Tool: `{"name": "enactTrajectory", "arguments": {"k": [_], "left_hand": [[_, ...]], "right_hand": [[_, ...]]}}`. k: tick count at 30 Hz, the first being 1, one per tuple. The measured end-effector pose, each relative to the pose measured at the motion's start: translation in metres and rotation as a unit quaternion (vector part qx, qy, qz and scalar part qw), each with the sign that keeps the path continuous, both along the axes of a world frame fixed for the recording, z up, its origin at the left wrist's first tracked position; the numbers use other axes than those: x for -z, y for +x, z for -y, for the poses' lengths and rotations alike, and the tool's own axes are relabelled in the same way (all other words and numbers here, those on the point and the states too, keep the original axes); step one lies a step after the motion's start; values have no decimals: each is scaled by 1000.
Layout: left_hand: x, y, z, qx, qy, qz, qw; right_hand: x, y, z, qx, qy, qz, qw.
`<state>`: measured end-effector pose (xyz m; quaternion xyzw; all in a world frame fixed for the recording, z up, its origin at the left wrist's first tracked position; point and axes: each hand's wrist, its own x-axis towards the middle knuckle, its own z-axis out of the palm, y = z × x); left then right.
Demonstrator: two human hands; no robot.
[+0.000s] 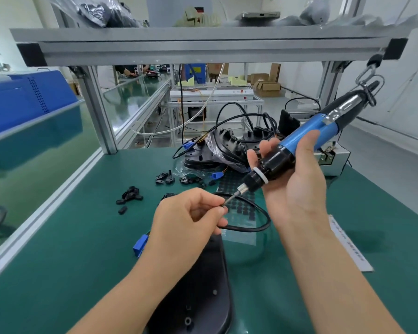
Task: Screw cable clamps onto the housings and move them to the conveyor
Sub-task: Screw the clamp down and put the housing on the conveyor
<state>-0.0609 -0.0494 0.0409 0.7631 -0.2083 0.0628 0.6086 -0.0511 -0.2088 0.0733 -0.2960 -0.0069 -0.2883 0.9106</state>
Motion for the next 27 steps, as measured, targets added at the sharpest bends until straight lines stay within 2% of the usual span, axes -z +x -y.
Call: {"name": "enactTrajectory", "arguments": {"k": [2, 4, 7, 9, 11, 13, 16, 23, 27], "left_hand": [[-5, 0, -8, 27, 39, 5, 999], [-15, 11, -24, 58, 121, 7, 991], [-33, 38, -55, 23, 234, 46, 971], [-36, 49, -65, 43, 292, 32, 955], [-29, 54, -65, 101, 337, -4, 936], [-21, 54, -61, 136, 339, -20, 931], [-11, 55, -55, 145, 305, -15, 941], [8, 59, -46, 84, 311, 42, 946], [15, 65, -48, 93, 272, 2, 958]], "right_hand": [[-1, 1, -4, -1, -8, 1, 1000], [-1, 3, -6, 0, -14, 3, 1000], [-3, 5, -7, -12, 1, 17, 1000], [-5, 8, -7, -27, 15, 25, 999], [-7, 11, -8, -40, 17, 25, 999], [-7, 14, -10, -49, 8, 22, 998], [-4, 19, -16, -60, -11, 22, 998], [6, 24, -30, -47, -120, 20, 992], [2, 24, -36, -41, -177, 37, 983]]}}
